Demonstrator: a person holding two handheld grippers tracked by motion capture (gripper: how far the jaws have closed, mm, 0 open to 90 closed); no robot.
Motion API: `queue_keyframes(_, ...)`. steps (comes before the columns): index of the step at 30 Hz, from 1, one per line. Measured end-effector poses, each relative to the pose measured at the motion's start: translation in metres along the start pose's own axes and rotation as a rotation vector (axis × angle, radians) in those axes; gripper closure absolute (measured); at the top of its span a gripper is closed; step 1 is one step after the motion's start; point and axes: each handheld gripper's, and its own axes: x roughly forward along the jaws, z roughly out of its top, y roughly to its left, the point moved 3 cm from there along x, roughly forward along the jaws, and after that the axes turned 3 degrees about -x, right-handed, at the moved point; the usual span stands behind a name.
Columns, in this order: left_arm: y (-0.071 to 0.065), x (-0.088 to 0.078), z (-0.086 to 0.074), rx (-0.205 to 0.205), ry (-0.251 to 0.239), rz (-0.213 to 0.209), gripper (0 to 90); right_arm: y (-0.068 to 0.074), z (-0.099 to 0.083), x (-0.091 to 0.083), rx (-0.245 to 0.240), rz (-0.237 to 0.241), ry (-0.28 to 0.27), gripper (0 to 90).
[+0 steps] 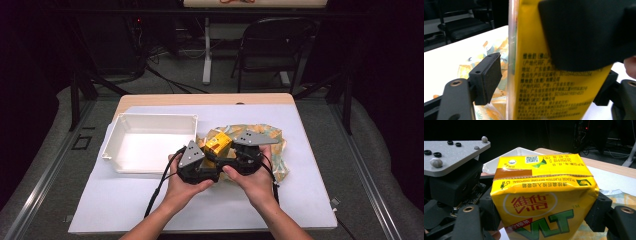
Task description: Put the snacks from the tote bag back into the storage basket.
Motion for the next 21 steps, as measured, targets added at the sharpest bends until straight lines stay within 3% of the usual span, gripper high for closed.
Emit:
queue_keyframes(11, -0.0014, -0.0015, 0.0010, 0.008, -0.008, 0.014, 34.7, 0.0021, -0.0017, 0.0020, 0.003, 0.000, -0.001, 28.9)
queue_keyframes(12, -0.0016, -0.0011, 0.0007, 0.007, -0.008, 0.035, 35.0, 0.0024, -0.0019, 0.0024, 0.003, 0.002, -0.001, 28.9)
queue_keyframes(13, -0.0009, -0.0012, 0.0005, 0.008, -0.001, 0.013, 35.7, 0.0029, -0.0020, 0.0027, 0.005, 0.003, -0.001, 28.9)
queue_keyframes(21, -0.0007, -0.0015, 0.0010, 0.000, -0.010, 0.015, 37.9, 0.0051, -0.0027, 0.0039, 0.001, 0.009, 0.005, 28.9)
